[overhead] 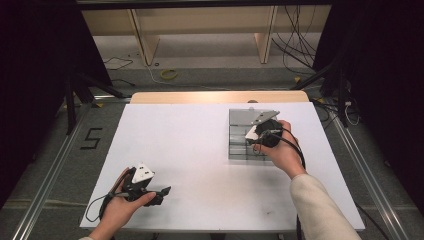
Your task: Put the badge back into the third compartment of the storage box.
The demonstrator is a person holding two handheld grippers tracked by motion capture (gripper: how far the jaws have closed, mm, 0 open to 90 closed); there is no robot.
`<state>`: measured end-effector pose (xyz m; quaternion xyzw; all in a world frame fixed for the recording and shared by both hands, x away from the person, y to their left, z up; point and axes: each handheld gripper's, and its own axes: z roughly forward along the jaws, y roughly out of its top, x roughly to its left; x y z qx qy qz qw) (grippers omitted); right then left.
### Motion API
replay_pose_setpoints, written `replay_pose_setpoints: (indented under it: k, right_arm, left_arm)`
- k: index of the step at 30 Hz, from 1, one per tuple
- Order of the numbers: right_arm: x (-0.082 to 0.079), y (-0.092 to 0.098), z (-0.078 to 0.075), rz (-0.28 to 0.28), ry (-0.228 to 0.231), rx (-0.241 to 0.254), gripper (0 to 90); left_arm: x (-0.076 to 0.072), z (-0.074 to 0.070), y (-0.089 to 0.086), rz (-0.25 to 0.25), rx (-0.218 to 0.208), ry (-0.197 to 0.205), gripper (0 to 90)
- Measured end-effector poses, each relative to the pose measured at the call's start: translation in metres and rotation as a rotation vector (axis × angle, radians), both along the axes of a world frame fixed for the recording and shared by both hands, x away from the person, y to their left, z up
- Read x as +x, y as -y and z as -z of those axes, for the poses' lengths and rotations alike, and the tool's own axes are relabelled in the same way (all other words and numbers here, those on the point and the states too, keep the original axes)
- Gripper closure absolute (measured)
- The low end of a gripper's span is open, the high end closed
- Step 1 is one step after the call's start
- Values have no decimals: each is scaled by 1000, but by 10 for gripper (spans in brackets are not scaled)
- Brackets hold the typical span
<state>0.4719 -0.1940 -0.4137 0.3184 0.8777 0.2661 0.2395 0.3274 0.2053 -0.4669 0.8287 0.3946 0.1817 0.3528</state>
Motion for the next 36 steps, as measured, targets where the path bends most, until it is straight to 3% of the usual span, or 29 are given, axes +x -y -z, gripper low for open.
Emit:
replay_pose_setpoints:
  k: [7,17,30,36]
  right_arm:
    - [5,13,3,94,-7,-5,340]
    - [10,22,12,181,-1,-98,339]
    - [16,24,20,207,-25,-143,339]
    - [18,25,21,241,-51,-127,339]
  left_arm:
    - [0,0,0,2,2,-1,214]
    - [0,0,0,0,-1,1,214]
    - [0,0,0,1,0,1,214]
    - [0,0,-1,2,0,3,214]
